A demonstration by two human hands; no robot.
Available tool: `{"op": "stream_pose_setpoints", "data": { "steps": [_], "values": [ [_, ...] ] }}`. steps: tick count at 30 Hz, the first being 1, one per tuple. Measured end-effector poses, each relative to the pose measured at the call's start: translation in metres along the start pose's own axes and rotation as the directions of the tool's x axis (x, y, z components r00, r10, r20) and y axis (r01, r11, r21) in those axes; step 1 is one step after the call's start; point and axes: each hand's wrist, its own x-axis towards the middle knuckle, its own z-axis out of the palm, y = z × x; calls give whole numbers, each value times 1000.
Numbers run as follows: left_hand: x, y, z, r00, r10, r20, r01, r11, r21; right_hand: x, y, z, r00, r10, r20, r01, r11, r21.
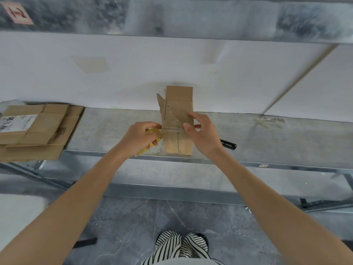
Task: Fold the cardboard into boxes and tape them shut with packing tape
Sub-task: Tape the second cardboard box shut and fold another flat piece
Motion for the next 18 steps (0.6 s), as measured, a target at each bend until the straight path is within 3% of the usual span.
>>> {"op": "stream_pose_setpoints", "data": {
  "steps": [8, 13, 18],
  "values": [
    [-14, 11, 0, 999, -16, -30, 14, 998, -54, 8, -19, -8, 999, -28, 21, 28, 1000, 1],
    [-27, 31, 20, 999, -23, -31, 16, 976, -217, 33, -20, -34, 983, -35, 179, 23, 997, 70],
    [-23, 43, 59, 987, -151, 55, 160, 898, -410, 44, -16, -39, 953, 32, 302, 42, 971, -234]
  ]
}}
